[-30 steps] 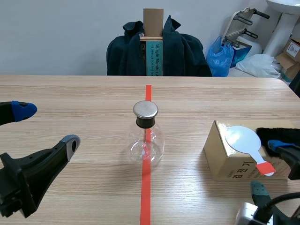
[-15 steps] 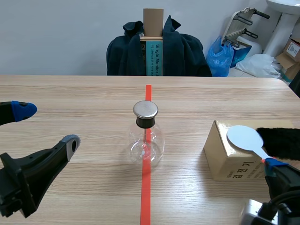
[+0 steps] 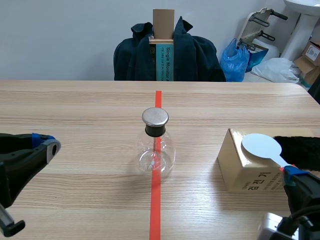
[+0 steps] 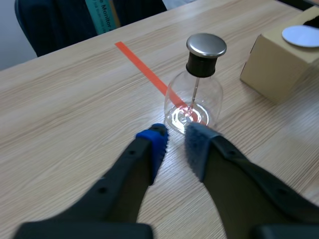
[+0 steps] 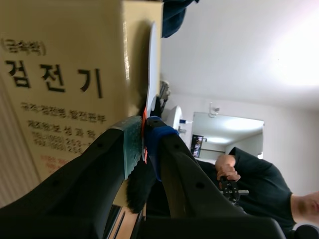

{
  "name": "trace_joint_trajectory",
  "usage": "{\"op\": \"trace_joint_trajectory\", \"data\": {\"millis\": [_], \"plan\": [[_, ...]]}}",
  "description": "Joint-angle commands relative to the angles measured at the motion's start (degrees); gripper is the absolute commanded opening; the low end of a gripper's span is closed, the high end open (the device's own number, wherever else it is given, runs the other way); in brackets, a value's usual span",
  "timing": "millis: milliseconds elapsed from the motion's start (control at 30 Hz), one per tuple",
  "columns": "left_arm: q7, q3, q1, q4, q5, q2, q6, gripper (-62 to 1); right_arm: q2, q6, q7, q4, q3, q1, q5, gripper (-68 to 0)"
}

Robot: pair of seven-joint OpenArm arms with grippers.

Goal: Do the electroscope experiment.
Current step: 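Bring the plate to the electroscope and point at the metal foil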

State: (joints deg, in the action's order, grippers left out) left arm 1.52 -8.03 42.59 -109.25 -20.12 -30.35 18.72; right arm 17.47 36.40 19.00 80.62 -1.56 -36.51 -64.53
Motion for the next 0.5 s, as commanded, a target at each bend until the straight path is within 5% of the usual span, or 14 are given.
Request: {"op": "trace_joint_trajectory", "data": {"millis": [0,233,467], "plan": [[0.57,-1.97,0.76,-0.92,0.28,-0.20,-0.33,-57.7,0.48,2.78,-0.22,0.48,0.92,0.63,0.46,-66.8],[7.82,-4.00,1.03,6.49,1.11,-3.17,0.33,-57.7,3.06,8.28,-0.22,3.98,1.29,-0.42,3.82,-66.8],[19.37,-2.16,-2.34,18.69,1.07,-8.50,3.17,-57.7,7.19,8.46,-0.28,11.76,2.69,-1.46,11.82,-66.8]]}}
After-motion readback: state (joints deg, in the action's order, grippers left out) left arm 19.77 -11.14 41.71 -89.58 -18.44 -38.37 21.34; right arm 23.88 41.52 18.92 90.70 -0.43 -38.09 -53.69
